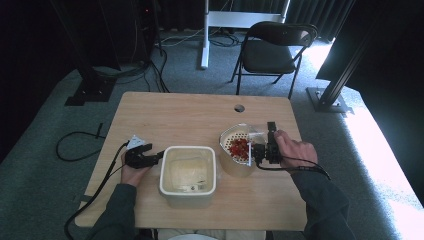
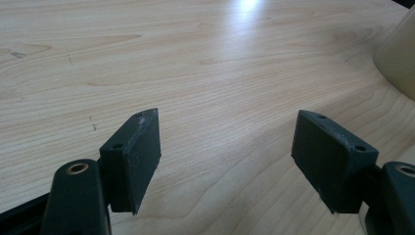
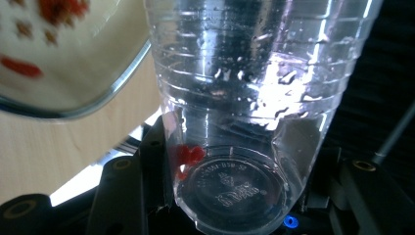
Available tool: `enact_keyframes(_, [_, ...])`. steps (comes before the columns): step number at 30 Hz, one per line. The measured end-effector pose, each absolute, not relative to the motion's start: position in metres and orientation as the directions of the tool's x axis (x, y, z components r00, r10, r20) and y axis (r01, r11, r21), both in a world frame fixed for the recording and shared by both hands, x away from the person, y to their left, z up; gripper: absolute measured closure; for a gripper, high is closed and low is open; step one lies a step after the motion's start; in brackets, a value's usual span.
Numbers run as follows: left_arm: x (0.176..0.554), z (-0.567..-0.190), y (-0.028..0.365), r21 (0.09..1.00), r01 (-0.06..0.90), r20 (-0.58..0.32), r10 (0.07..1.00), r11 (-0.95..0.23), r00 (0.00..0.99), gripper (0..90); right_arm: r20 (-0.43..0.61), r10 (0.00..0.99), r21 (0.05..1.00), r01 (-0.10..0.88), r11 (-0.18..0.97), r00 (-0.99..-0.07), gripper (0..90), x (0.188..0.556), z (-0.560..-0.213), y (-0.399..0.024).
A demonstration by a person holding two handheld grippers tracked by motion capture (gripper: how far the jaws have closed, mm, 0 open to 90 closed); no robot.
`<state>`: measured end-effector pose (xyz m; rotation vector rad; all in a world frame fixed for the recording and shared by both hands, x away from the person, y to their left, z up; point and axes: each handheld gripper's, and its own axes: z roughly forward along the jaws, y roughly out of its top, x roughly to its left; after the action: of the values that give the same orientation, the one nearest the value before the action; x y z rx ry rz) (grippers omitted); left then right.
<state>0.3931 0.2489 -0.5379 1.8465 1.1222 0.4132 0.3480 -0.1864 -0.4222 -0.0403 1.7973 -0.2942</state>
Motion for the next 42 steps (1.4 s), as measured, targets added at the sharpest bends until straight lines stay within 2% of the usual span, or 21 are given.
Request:
enact_keyframes(1, [0.393, -0.538, 0.249, 0.830, 0.530, -0.162, 0.832, -0.176, 0.530, 27.2, -0.958, -0.146, -0.183, 0.135, 0.974, -0.248, 44.4, 0.349, -0.419, -0.187])
enact_keyframes(3, [0.393, -0.538, 0.249, 0.830, 0.529, -0.162, 0.833, -0.175, 0.530, 27.2, -0.945, -0.202, -0.236, 0.106, 0.966, -0.257, 44.5, 0.346, -0.423, -0.185])
enact_keyframes(5, [0.393, -0.538, 0.248, 0.830, 0.529, -0.161, 0.832, -0.176, 0.530, 27.2, -0.958, -0.158, -0.186, 0.098, 0.978, -0.240, 44.6, 0.343, -0.420, -0.184])
enact_keyframes(7, [0.393, -0.538, 0.248, 0.830, 0.529, -0.161, 0.833, -0.176, 0.530, 27.2, -0.954, -0.179, -0.205, 0.086, 0.975, -0.241, 44.6, 0.341, -0.422, -0.182])
enact_keyframes(9, [0.393, -0.538, 0.248, 0.830, 0.529, -0.161, 0.832, -0.178, 0.531, 27.2, -0.960, -0.146, -0.173, 0.097, 0.980, -0.241, 44.6, 0.343, -0.419, -0.183])
enact_keyframes(11, [0.393, -0.538, 0.248, 0.830, 0.529, -0.162, 0.833, -0.175, 0.529, 27.2, -0.953, -0.172, -0.201, 0.098, 0.975, -0.248, 44.6, 0.343, -0.422, -0.185])
enact_keyframes(13, [0.394, -0.538, 0.248, 0.829, 0.531, -0.162, 0.833, -0.176, 0.530, 27.2, -0.954, -0.152, -0.182, 0.094, 0.979, -0.258, 44.6, 0.343, -0.421, -0.187])
enact_keyframes(14, [0.394, -0.538, 0.248, 0.829, 0.531, -0.163, 0.833, -0.175, 0.529, 27.2, -0.947, -0.184, -0.214, 0.091, 0.973, -0.264, 44.6, 0.342, -0.423, -0.187])
enact_keyframes(16, [0.394, -0.538, 0.248, 0.829, 0.529, -0.159, 0.832, -0.179, 0.531, 27.2, -0.956, -0.146, -0.177, 0.107, 0.978, -0.253, 44.7, 0.344, -0.421, -0.189])
enact_keyframes(18, [0.394, -0.538, 0.248, 0.830, 0.529, -0.160, 0.833, -0.177, 0.530, 27.2, -0.945, -0.204, -0.234, 0.095, 0.968, -0.255, 44.7, 0.342, -0.425, -0.188])
enact_keyframes(20, [0.394, -0.538, 0.248, 0.829, 0.529, -0.158, 0.832, -0.181, 0.532, 27.2, -0.958, -0.147, -0.179, 0.113, 0.977, -0.246, 44.6, 0.344, -0.421, -0.188])
enact_keyframes(22, [0.394, -0.538, 0.248, 0.830, 0.529, -0.160, 0.832, -0.177, 0.530, 27.2, -0.946, -0.198, -0.229, 0.095, 0.969, -0.256, 44.6, 0.343, -0.425, -0.186])
enact_keyframes(24, [0.394, -0.538, 0.248, 0.830, 0.528, -0.159, 0.832, -0.180, 0.532, 27.2, -0.956, -0.143, -0.173, 0.101, 0.980, -0.258, 44.6, 0.344, -0.423, -0.186])
enact_keyframes(27, [0.394, -0.538, 0.248, 0.830, 0.528, -0.159, 0.832, -0.179, 0.531, 27.2, -0.947, -0.171, -0.203, 0.094, 0.975, -0.271, 44.6, 0.344, -0.427, -0.184])
enact_keyframes(31, [0.393, -0.538, 0.248, 0.830, 0.527, -0.156, 0.832, -0.181, 0.532, 27.2, -0.951, -0.136, -0.169, 0.097, 0.981, -0.279, 44.5, 0.342, -0.430, -0.184])
enact_keyframes(37, [0.393, -0.538, 0.248, 0.830, 0.527, -0.156, 0.833, -0.180, 0.531, 27.2, -0.949, 0.021, -0.012, 0.101, 0.995, -0.315, 44.3, 0.339, -0.433, -0.190])
enact_keyframes(42, [0.393, -0.538, 0.247, 0.830, 0.528, -0.157, 0.833, -0.180, 0.530, 27.2, -0.942, 0.094, 0.061, 0.110, 0.992, -0.323, 44.1, 0.337, -0.431, -0.193])
